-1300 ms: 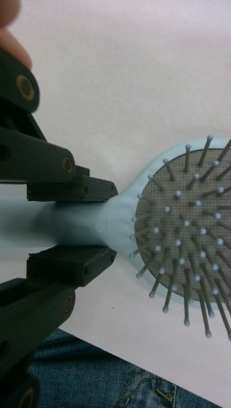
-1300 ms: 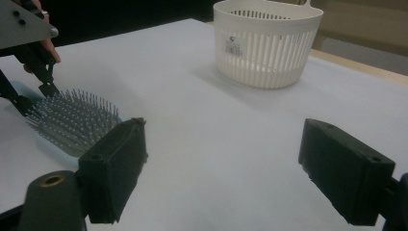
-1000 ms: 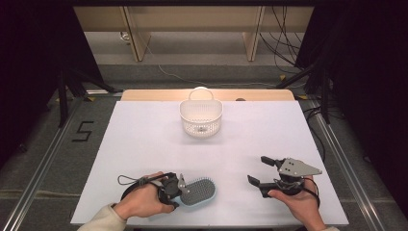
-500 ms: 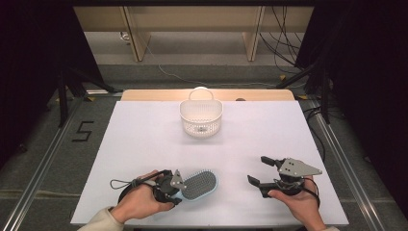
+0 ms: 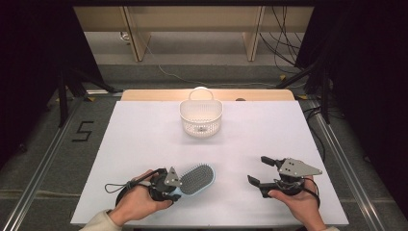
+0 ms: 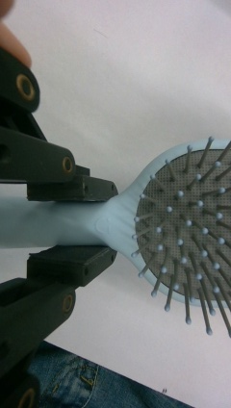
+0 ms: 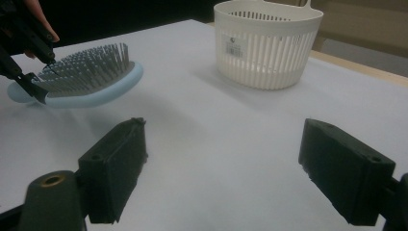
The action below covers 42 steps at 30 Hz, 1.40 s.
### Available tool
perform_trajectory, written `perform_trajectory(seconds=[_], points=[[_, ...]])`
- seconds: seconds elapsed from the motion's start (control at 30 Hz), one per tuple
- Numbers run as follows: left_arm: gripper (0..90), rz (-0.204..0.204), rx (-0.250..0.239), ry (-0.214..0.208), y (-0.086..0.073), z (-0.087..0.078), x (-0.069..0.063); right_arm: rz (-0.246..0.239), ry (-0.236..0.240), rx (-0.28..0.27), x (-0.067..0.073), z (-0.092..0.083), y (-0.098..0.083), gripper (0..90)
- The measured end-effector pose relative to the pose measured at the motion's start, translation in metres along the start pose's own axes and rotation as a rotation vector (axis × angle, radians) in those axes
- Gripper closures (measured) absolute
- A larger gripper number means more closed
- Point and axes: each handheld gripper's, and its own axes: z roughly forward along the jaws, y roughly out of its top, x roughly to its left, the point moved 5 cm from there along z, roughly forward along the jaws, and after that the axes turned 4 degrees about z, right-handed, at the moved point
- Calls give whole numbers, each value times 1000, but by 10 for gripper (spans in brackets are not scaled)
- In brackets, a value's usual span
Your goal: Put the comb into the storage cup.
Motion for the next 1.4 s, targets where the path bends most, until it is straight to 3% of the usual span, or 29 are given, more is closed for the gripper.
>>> perform_trajectory(seconds=[1.4], points=[[699, -110, -201, 79, 4, -15, 16, 4, 3, -8, 0, 0, 0, 174]])
